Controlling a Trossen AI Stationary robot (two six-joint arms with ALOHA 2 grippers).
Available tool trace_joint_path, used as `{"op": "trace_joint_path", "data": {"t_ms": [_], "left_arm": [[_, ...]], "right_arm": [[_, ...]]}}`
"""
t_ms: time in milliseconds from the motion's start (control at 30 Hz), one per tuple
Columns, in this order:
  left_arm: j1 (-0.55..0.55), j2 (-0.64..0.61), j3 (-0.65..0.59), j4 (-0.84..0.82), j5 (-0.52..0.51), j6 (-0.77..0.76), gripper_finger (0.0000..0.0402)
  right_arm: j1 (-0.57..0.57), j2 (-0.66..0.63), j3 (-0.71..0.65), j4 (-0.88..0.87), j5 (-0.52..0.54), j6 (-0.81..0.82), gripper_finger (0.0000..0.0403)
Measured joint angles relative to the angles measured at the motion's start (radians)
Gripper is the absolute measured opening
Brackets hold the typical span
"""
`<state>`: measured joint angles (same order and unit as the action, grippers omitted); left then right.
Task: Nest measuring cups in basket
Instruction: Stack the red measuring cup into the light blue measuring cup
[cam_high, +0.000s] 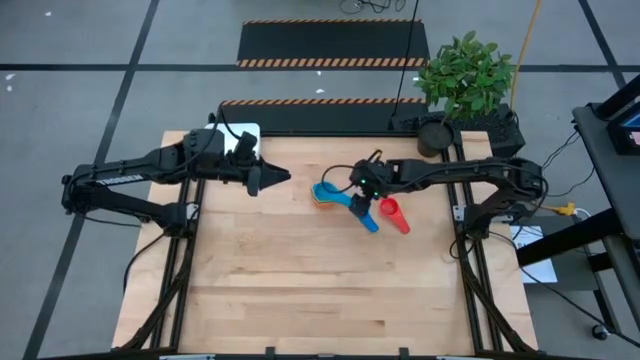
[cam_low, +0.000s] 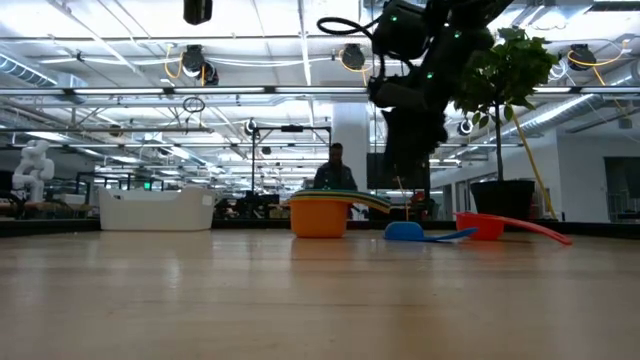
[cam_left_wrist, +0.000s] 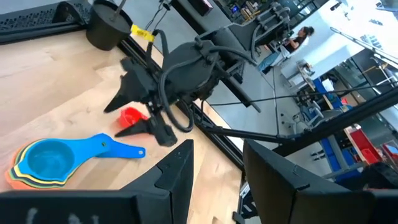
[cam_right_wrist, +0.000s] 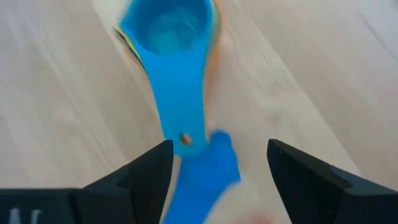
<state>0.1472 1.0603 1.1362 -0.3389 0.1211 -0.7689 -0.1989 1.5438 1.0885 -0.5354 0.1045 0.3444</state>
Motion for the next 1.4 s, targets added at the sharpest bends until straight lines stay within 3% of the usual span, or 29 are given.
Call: {"op": "trace_joint_path", "data": {"t_ms": [333,800,1067,1400], "left_arm": [[-0.019,0.000,0.000,-0.001,0.000,0.008,0.0140],[-0.020,0.000,0.000,-0.002,0.000,0.016,0.0140],[-0.020,0.000,0.000,-0.002,0.000,0.041,0.0140],[-0.018,0.000,0.000,-0.002,-0.001,0.050,0.0140]], "right_arm": [[0.004,-0.085,0.000,-0.295,-0.001,0.213,0.0277],[0.004,-0.100,-0.041,-0.518,-0.029,0.211,0.0346],[0.038,-0.099,-0.163,-0.456,-0.084,0.284,0.0381],[0.098,-0.099,-0.323,-0.231,-0.157,0.375,0.0384]]}}
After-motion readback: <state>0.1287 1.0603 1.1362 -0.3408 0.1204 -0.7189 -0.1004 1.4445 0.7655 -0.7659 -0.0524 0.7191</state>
